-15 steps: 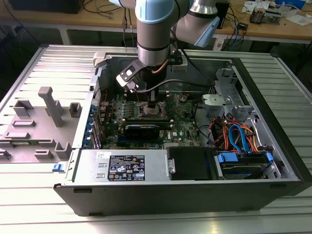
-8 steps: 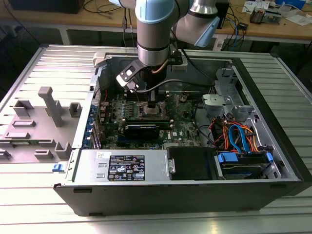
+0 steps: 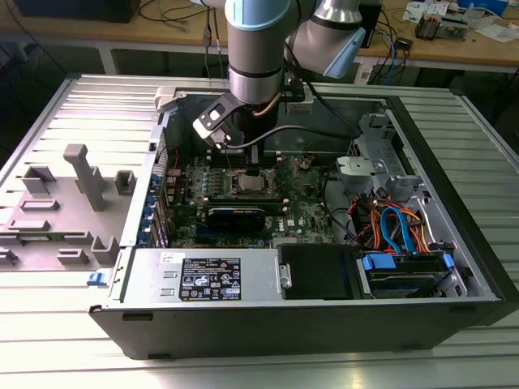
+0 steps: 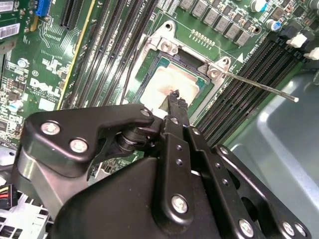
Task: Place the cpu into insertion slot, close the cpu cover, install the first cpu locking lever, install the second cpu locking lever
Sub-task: 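Close the cpu cover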
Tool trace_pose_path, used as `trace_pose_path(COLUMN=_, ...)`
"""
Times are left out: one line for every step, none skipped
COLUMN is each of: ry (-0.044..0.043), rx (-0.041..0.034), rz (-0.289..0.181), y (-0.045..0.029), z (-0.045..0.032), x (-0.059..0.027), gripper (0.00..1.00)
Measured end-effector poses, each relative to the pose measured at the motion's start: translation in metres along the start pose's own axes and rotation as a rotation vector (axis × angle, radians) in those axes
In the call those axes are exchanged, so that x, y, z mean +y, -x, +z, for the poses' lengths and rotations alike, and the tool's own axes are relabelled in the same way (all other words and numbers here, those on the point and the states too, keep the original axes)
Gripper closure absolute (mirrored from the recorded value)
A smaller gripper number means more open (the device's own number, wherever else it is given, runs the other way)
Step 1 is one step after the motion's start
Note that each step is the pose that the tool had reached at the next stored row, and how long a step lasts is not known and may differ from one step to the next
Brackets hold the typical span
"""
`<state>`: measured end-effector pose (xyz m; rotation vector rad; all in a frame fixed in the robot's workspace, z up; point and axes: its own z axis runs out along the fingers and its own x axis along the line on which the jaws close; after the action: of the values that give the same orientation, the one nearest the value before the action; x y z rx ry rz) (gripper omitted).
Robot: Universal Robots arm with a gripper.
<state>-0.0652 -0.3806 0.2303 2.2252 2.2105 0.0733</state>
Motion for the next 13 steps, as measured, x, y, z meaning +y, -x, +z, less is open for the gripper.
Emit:
trace_pose_path(ry=0.0000, rx=0.0000, rz=0.000, y=0.0000, z=-0.0009, x=0.0000, gripper=0.89)
trace_pose_path(ry=0.0000, rx=0.0000, rz=0.000, y=0.0000, z=-0.0016, x=0.0001, gripper=0.89)
trace_pose_path(ry=0.0000, rx=0.0000, rz=0.000, y=-0.0001, z=-0.0024, x=0.0001, gripper=0.89)
trace_pose_path(ry=0.0000, rx=0.0000, rz=0.000, y=-0.0001, z=-0.0035, x=0.0001, gripper=0.89)
trace_pose_path(ry=0.0000, rx=0.0000, rz=0.000, y=-0.0001, z=-0.0046, x=0.0002, gripper=0.89)
trace_pose_path(ry=0.0000, rx=0.0001, rz=0.000, y=-0.0002, z=-0.0051, x=0.0002, gripper=0.89)
trace_pose_path(ry=0.0001, rx=0.0002, rz=0.000, y=-0.0002, z=-0.0053, x=0.0002, gripper=0.89)
trace_pose_path(ry=0.0000, rx=-0.0001, rz=0.000, y=-0.0002, z=-0.0060, x=0.0002, gripper=0.89)
trace_pose_path(ry=0.0000, rx=0.0000, rz=0.000, y=-0.0002, z=-0.0068, x=0.0002, gripper=0.89)
trace_pose_path(ry=0.0000, rx=0.0000, rz=0.000, y=-0.0002, z=-0.0075, x=0.0002, gripper=0.89)
trace_pose_path(ry=0.0001, rx=0.0001, rz=0.000, y=-0.0002, z=-0.0079, x=0.0003, gripper=0.89)
trace_pose_path(ry=0.0002, rx=0.0003, rz=0.000, y=-0.0003, z=-0.0081, x=0.0003, gripper=0.89)
trace_pose_path(ry=0.0001, rx=0.0002, rz=0.000, y=-0.0003, z=-0.0084, x=0.0003, gripper=0.89)
